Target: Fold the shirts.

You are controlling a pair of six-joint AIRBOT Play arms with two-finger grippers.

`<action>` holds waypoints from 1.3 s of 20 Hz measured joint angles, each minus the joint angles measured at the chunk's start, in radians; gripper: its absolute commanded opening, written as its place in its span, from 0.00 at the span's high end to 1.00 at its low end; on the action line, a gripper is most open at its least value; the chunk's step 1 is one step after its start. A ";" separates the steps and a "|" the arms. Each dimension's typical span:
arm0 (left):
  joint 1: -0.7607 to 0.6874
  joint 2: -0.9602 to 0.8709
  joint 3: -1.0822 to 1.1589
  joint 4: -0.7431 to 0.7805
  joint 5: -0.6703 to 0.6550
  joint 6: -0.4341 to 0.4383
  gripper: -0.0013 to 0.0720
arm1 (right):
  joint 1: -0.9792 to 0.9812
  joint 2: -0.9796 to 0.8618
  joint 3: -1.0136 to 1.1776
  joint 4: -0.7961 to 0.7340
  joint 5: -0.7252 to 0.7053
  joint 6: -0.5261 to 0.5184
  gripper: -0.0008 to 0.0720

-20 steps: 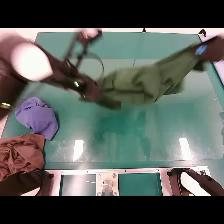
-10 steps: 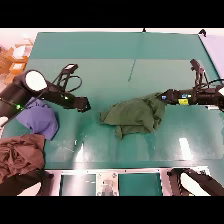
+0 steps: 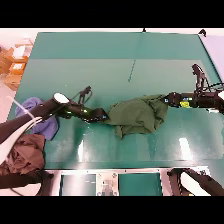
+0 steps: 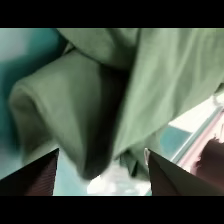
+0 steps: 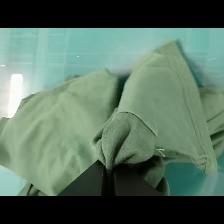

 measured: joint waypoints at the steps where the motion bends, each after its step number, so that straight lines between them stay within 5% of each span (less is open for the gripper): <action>1: -0.006 -0.026 -0.002 -0.032 0.012 0.019 0.52 | -0.001 0.000 0.000 0.000 0.000 0.000 0.96; 2: -0.011 -0.045 -0.002 -0.061 0.015 0.040 0.87 | -0.003 0.000 -0.001 -0.004 0.000 0.000 0.96; 3: -0.014 -0.056 0.002 -0.087 0.024 0.057 0.95 | -0.006 0.000 -0.001 -0.007 0.000 0.000 0.96; 8: 0.026 -0.081 0.087 -0.103 0.013 0.087 0.95 | -0.088 0.000 0.005 -0.057 0.006 -0.002 0.96; 13: 0.214 0.057 0.212 0.110 -0.071 -0.036 0.95 | -0.332 0.000 0.046 -0.076 0.009 0.017 0.96; 18: 0.376 0.263 0.422 0.238 -0.157 -0.124 0.95 | -0.476 0.000 0.198 0.163 0.081 -0.019 0.96; 22: 0.412 0.350 0.698 0.237 -0.232 -0.150 0.95 | -0.505 0.013 0.462 0.438 0.174 -0.058 0.96; 26: 0.422 0.386 1.012 0.246 -0.341 -0.200 0.95 | -0.514 0.037 0.752 0.552 0.226 -0.062 0.96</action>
